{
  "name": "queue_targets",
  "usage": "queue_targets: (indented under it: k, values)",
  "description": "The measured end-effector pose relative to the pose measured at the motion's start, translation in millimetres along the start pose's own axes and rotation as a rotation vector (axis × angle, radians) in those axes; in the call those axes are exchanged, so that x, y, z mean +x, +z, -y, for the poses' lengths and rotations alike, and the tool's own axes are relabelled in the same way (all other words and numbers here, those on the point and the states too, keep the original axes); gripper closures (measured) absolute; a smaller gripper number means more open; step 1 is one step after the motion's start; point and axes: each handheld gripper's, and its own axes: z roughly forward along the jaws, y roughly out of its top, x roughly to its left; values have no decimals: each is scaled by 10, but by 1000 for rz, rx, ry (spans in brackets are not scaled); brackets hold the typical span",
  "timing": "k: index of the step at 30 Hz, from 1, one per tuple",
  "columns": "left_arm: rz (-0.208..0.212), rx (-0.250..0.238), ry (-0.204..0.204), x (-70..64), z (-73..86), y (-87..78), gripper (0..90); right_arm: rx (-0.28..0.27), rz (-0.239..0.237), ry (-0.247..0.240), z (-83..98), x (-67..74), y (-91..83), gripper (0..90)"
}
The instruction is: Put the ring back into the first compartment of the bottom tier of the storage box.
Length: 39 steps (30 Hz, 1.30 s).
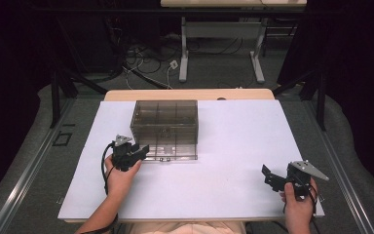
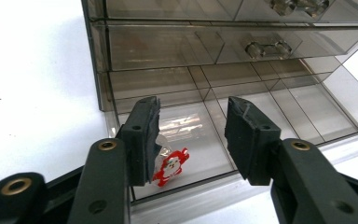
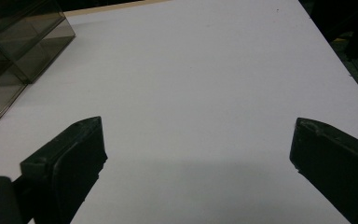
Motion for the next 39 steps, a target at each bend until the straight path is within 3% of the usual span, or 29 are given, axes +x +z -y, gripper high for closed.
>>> queue_targets:
  k: [9,16,28,35,39]
  values:
    - [15,-29,-9,5,-20,-44,429,0,-4,3,-3,-2,-8,31]
    - [15,-57,12,5,-53,-86,333,1,4,2,3,0,1,31]
    - [47,-92,25,-65,-106,-216,310,2,4,2,-1,-8,-3,32]
    - [87,-92,-11,-111,-129,-352,256,0,7,2,2,-4,1,33]
    - [83,-97,-14,-88,-140,-431,175,-4,10,3,0,6,-2,33]
